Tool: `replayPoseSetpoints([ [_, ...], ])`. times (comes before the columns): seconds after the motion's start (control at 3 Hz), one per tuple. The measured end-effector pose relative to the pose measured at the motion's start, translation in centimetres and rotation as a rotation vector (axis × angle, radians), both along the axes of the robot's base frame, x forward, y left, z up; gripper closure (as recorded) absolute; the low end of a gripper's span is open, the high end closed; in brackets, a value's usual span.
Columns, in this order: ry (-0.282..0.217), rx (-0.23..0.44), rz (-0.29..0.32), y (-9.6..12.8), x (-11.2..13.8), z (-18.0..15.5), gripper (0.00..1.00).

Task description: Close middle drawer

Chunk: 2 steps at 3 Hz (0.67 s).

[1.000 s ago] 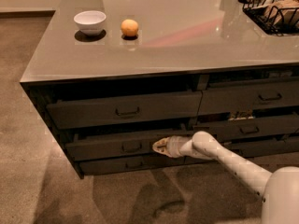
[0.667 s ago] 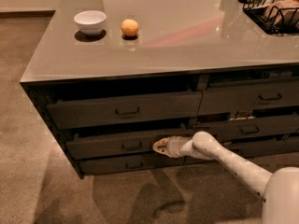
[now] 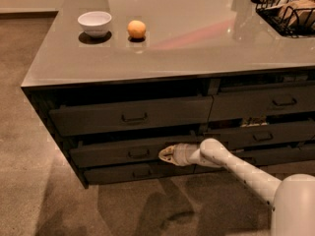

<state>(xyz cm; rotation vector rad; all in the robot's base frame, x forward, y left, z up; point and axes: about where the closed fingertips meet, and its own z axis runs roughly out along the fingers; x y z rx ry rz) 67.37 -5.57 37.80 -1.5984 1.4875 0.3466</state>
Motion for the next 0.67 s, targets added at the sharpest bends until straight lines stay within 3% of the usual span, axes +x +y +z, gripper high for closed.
replayPoseSetpoints([
  [0.33,-0.025,0.002,-0.011,0.1,1.2,-0.5,0.61],
  [0.67,-0.048,0.007,-0.042,-0.4,2.2,-1.0,0.90],
])
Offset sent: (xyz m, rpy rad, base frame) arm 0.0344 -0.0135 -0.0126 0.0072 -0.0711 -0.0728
